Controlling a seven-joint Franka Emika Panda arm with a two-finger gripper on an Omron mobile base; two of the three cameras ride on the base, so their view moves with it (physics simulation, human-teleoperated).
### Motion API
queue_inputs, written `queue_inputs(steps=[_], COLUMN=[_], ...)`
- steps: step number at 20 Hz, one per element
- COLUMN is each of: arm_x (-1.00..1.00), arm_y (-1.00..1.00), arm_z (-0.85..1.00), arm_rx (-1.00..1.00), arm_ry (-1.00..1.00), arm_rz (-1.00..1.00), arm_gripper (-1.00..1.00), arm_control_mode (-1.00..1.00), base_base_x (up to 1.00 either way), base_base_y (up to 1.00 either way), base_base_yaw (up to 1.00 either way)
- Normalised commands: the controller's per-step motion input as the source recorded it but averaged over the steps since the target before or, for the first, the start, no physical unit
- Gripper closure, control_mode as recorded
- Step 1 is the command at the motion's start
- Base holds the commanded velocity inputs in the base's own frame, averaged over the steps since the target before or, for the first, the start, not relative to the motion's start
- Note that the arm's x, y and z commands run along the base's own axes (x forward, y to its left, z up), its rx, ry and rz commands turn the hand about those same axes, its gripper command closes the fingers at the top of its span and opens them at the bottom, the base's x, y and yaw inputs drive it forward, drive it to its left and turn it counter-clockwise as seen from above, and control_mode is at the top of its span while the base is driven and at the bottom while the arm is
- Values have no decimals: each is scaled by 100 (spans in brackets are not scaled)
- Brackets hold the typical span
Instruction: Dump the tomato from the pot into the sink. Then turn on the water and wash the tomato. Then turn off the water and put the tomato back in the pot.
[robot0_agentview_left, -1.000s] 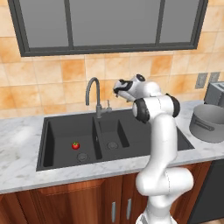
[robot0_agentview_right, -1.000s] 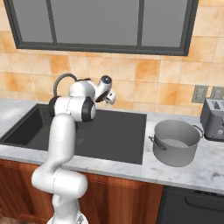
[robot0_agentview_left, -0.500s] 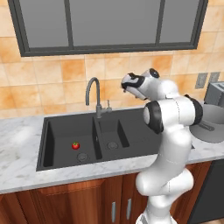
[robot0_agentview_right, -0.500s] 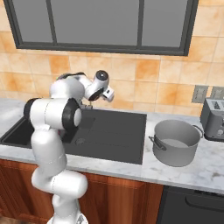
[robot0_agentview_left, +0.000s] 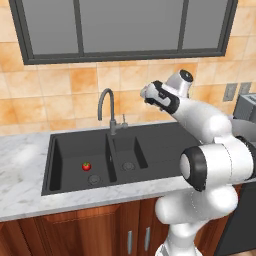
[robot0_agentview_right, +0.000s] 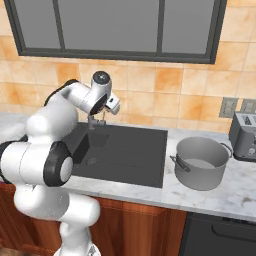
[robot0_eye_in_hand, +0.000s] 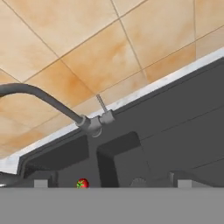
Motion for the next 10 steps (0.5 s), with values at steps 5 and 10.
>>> queue_inputs(steps=[5, 10], arm_x=[-100, -100], arm_y=[55, 82], arm_z=[34, 2], arm_rx=[0, -2], arm_ry=[21, 20], arm_rz=[0, 4], arm_gripper=[-100, -100], arm_control_mode=[-100, -100], base_base_x=[0, 0], base_base_y=[0, 0], base_base_yaw=[0, 0])
